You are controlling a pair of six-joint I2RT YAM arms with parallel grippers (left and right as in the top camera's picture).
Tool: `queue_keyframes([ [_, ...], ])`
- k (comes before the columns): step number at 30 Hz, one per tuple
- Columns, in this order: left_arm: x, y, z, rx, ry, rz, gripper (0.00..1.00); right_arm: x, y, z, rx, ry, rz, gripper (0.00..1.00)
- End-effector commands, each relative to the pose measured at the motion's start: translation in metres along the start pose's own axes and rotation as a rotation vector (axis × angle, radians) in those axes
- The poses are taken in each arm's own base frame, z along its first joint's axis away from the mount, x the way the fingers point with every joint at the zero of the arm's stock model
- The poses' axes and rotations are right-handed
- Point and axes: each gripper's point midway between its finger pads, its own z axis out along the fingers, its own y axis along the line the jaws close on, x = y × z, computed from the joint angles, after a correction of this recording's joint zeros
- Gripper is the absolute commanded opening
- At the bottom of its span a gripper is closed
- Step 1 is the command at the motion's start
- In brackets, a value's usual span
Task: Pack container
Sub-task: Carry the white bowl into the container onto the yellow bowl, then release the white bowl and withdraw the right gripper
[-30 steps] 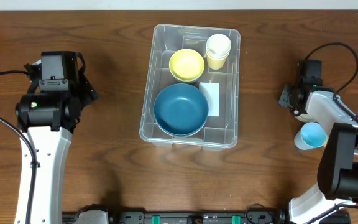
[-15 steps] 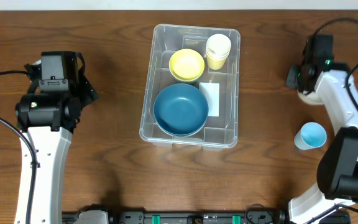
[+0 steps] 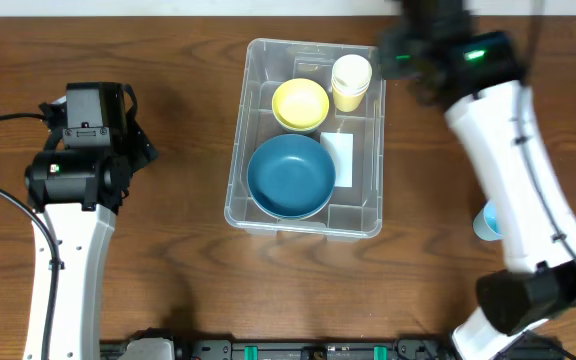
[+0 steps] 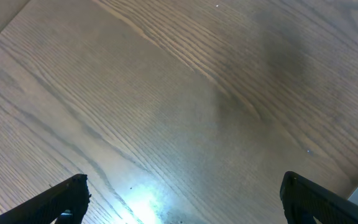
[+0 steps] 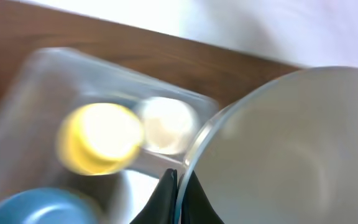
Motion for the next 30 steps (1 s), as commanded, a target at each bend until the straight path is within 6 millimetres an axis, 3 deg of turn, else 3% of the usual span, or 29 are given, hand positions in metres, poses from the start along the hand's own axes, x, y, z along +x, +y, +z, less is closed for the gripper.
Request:
queue_keyframes([
  [1,-0.002,0.005,-0.002,-0.018,-0.014,0.001,0.98,0.003,0.058,0.003,-0.034,-0.015,-0.127,0.01],
  [4,-0.002,0.005,-0.002,-0.018,-0.014,0.001,0.98,0.014,0.096,0.023,0.006,-0.01,-0.214,0.01],
  [8,-0.003,0.005,-0.002,-0.018,-0.014,0.001,0.98,0.032,0.118,0.061,0.071,0.02,-0.28,0.01],
  [15,-0.003,0.005,-0.002,-0.018,-0.014,0.001,0.98,0.068,0.125,0.121,0.065,0.121,-0.312,0.02],
  [21,-0.002,0.005,-0.002,-0.018,-0.014,0.001,0.98,0.067,0.126,0.128,0.053,0.115,-0.315,0.03],
  [22,-0.002,0.005,-0.002,-0.018,-0.014,0.001,0.98,0.065,0.127,0.128,0.053,0.108,-0.313,0.13],
  [24,-0.002,0.005,-0.002,-0.018,-0.014,0.001,0.98,0.063,0.127,0.129,0.051,0.097,-0.312,0.53],
  [25,-0.002,0.005,-0.002,-0.018,-0.014,0.001,0.98,0.063,0.127,0.129,0.051,0.097,-0.315,0.65],
  [27,-0.002,0.005,-0.002,-0.018,-0.014,0.001,0.98,0.061,0.125,0.127,0.056,0.094,-0.337,0.73],
  [30,-0.002,0.005,-0.002,-0.018,-0.014,0.001,0.98,0.054,0.118,0.116,0.066,0.085,-0.326,0.73],
])
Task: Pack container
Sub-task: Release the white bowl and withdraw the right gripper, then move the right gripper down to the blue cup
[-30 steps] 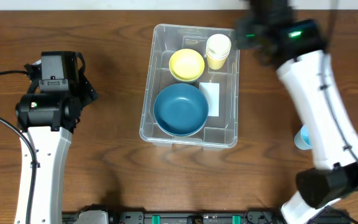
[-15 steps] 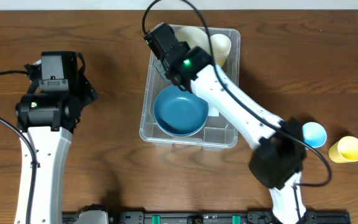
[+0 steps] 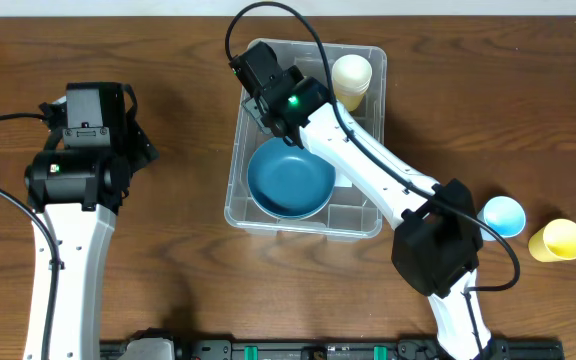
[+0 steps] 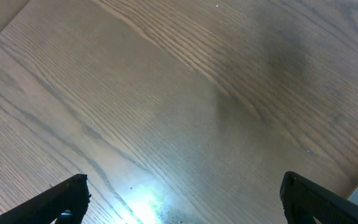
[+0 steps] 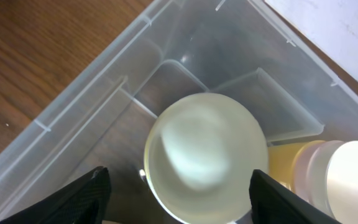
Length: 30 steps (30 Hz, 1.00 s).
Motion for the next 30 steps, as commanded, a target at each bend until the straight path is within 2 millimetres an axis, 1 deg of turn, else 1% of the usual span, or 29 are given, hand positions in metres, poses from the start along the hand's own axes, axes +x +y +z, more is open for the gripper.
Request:
queue_keyframes([
  [1,-0.002,0.005,-0.002,-0.018,-0.013,0.001,0.98,-0.013,-0.028,-0.024,0.038,-0.039,0.022,0.71],
  [3,-0.002,0.005,-0.002,-0.018,-0.013,0.001,0.98,-0.014,-0.044,-0.043,0.057,-0.044,0.059,0.69],
  [4,-0.002,0.005,-0.002,-0.018,-0.013,0.001,0.98,-0.013,-0.057,-0.058,0.076,-0.042,0.098,0.67],
  [5,-0.002,0.005,-0.002,-0.018,-0.014,0.001,0.98,-0.01,-0.066,-0.067,0.086,-0.036,0.122,0.66],
  [7,-0.002,0.005,-0.002,-0.018,-0.013,0.001,0.98,0.0,-0.089,-0.094,0.103,-0.017,0.192,0.65],
  [8,-0.002,0.005,-0.002,-0.018,-0.013,0.001,0.98,0.006,-0.101,-0.105,0.113,-0.002,0.225,0.65],
  [9,-0.002,0.005,-0.002,-0.018,-0.013,0.001,0.98,0.014,-0.114,-0.118,0.126,0.014,0.26,0.65],
  [11,-0.002,0.005,-0.002,-0.018,-0.013,0.001,0.98,0.032,-0.136,-0.137,0.152,0.052,0.323,0.66],
  [12,-0.002,0.005,-0.002,-0.018,-0.013,0.001,0.98,0.044,-0.15,-0.15,0.171,0.079,0.367,0.66],
  [15,-0.002,0.005,-0.002,-0.018,-0.013,0.001,0.98,0.073,-0.179,-0.172,0.204,0.143,0.444,0.67],
  [16,-0.002,0.005,-0.002,-0.018,-0.013,0.001,0.98,0.086,-0.19,-0.179,0.218,0.172,0.484,0.67],
  [19,-0.002,0.005,-0.002,-0.018,-0.013,0.001,0.98,0.112,-0.213,-0.196,0.243,0.226,0.588,0.66],
  [23,-0.002,0.005,-0.002,-0.018,-0.013,0.001,0.98,0.14,-0.235,-0.216,0.291,0.269,0.707,0.65],
  [25,-0.002,0.005,-0.002,-0.018,-0.013,0.001,0.98,0.15,-0.24,-0.225,0.307,0.28,0.749,0.65],
  [28,-0.002,0.005,-0.002,-0.018,-0.014,0.001,0.98,0.163,-0.237,-0.23,0.316,0.289,0.784,0.66],
  [30,-0.002,0.005,-0.002,-0.018,-0.014,0.001,0.98,0.176,-0.231,-0.229,0.32,0.305,0.802,0.67],
])
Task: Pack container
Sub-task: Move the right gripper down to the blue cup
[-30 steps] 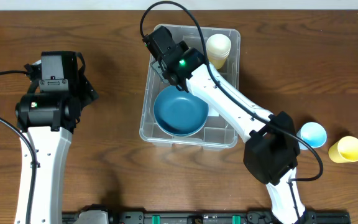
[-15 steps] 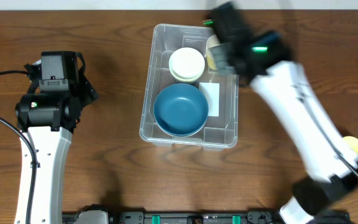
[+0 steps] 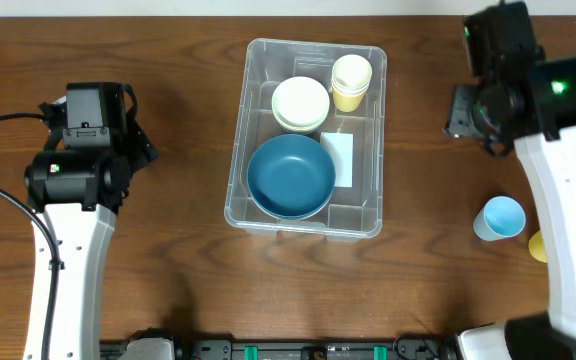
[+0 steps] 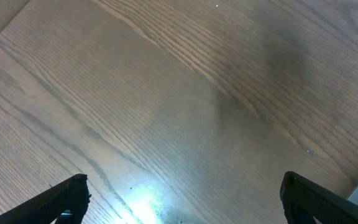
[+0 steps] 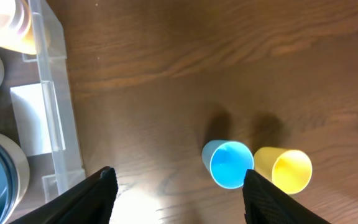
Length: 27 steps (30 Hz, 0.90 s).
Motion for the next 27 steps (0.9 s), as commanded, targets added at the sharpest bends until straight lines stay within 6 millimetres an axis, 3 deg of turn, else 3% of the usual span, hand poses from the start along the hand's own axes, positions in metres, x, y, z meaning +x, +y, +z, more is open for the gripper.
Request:
queue_keyframes([
  [1,-0.002,0.005,-0.002,-0.018,-0.013,0.001,0.98,0.021,-0.009,0.002,0.002,0.014,0.079,0.67],
  [8,-0.002,0.005,-0.002,-0.018,-0.013,0.001,0.98,0.078,-0.018,0.068,0.025,0.074,0.111,0.77],
  [13,-0.002,0.005,-0.002,-0.018,-0.013,0.001,0.98,0.108,-0.029,0.106,-0.052,0.201,0.066,0.76],
  [20,-0.002,0.005,-0.002,-0.018,-0.014,0.001,0.98,0.115,-0.049,0.129,-0.087,0.23,0.1,0.7],
  [27,-0.002,0.005,-0.002,-0.018,-0.013,0.001,0.98,0.127,-0.046,0.154,-0.125,0.225,0.082,0.59],
])
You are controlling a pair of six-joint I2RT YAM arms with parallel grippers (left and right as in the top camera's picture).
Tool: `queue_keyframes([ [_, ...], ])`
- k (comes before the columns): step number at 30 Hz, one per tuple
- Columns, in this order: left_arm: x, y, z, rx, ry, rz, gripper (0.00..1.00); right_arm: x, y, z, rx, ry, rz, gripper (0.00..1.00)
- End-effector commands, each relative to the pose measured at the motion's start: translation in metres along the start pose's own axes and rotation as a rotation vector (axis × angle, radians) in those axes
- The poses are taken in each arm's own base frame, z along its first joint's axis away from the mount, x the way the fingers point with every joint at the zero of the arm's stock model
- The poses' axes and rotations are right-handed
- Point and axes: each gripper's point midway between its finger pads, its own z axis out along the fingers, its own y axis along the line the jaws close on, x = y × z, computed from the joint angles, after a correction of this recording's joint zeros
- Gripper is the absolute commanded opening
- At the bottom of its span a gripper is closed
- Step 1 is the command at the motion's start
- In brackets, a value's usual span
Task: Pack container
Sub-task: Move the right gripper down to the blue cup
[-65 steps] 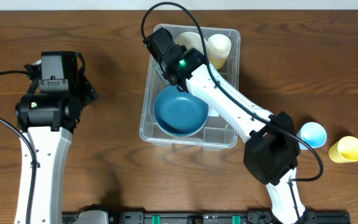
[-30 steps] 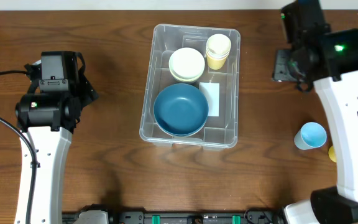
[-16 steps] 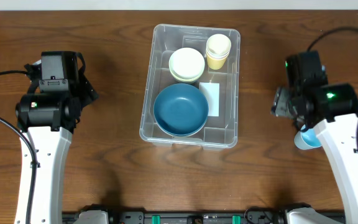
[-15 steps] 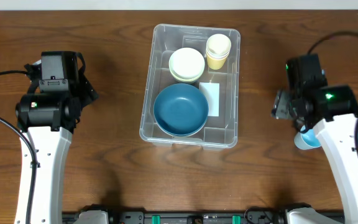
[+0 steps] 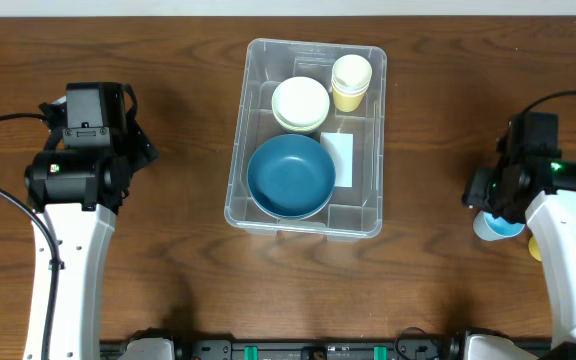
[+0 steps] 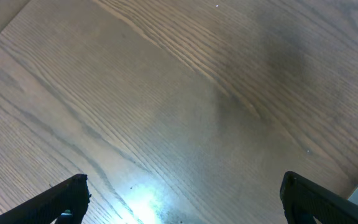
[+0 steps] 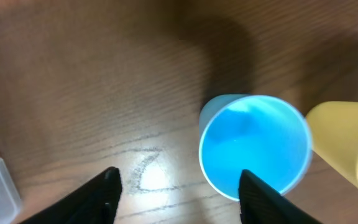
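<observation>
The clear container holds a blue bowl, a pale bowl stacked at the back, and a cream cup stack. On the table to the right stand a blue cup and a yellow cup, both upright. My right gripper is open low over the table. Its right finger is at the blue cup's near rim and its left finger is over bare wood. From overhead the right gripper partly hides the blue cup. My left gripper is open above bare wood.
A white divider piece sits inside the container beside the blue bowl. The yellow cup stands close to the blue cup near the table's right edge. The left arm stays left of the container.
My right gripper was high at the back right beside the container. It is now low and close over the blue cup, still open. The left arm has not moved.
My right gripper first held a pale bowl over the back of the container. It was then open inside the container, with that bowl resting on the yellow bowl. Later it was open off to the right, and now sits over the blue cup.
</observation>
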Motion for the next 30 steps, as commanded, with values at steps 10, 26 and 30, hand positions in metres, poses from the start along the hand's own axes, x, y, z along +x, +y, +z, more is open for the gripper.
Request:
queue_keyframes([
  [10,-0.002,0.005,-0.002,-0.018,-0.013,0.001,0.98,0.017,-0.014,0.029,0.05,0.002,-0.036,0.56],
  [26,-0.002,0.005,-0.002,-0.018,-0.013,0.001,0.98,0.017,-0.032,0.046,0.073,-0.024,0.033,0.45],
  [30,-0.002,0.005,-0.002,-0.018,-0.013,0.001,0.98,0.017,-0.032,0.048,0.071,-0.031,0.034,0.43],
])
